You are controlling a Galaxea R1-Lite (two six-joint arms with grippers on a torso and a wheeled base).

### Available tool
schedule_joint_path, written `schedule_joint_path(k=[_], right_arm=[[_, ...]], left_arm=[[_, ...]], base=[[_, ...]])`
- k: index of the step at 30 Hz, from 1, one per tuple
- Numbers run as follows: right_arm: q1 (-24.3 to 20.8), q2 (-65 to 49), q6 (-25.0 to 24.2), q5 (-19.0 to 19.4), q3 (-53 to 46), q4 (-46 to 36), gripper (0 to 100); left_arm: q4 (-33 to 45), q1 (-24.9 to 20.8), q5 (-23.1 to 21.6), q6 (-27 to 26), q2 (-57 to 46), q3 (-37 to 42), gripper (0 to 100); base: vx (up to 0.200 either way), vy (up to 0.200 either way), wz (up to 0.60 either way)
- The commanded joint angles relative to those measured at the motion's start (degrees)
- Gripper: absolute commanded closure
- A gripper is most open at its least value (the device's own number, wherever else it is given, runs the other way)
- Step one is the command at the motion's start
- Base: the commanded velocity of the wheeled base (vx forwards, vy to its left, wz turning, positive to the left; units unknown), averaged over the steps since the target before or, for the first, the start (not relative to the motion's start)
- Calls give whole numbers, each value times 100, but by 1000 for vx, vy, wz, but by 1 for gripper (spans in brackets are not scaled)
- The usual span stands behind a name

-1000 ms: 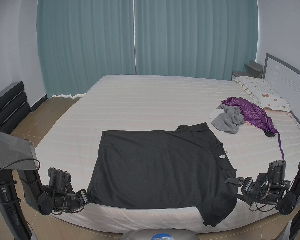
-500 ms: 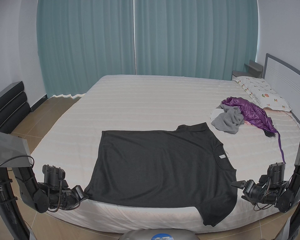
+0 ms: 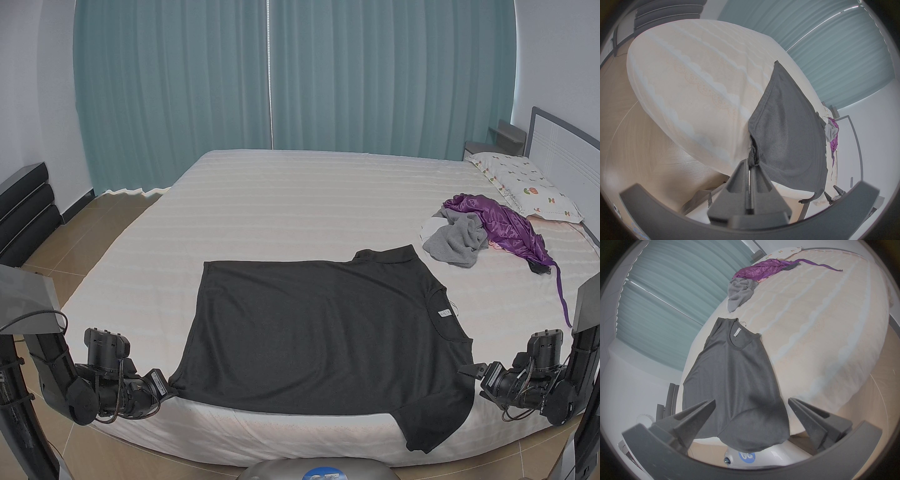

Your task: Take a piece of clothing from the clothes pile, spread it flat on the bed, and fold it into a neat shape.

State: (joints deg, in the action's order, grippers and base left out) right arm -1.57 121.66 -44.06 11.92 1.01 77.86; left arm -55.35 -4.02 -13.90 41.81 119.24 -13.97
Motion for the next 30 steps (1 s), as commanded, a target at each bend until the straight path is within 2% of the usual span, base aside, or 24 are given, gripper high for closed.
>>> schedule_joint_path(k=[1,5,20,26,27,30], right_arm=[[-10,780,11,-15,-92,484,100],[-1,1044,11,-85,-101,959,100],[131,631,11,-225,347,1188,100],[131,499,73,-190,101,1188,100],[140,481,73,-129,-22,1188,0],[175,464,73,-50,-101,1161,0]], left_arm=[[-3,-2,1,2,3,-9,100],[-3,-2,1,2,3,-9,100],[-11,7,10,11,-67,-18,100],[-11,7,10,11,-67,-18,100],[-3,7,10,11,-67,-18,100],[-11,-2,10,11,-67,-18,100]], base=[[0,0,0],[0,0,0],[0,0,0],[0,0,0],[0,0,0],[0,0,0]])
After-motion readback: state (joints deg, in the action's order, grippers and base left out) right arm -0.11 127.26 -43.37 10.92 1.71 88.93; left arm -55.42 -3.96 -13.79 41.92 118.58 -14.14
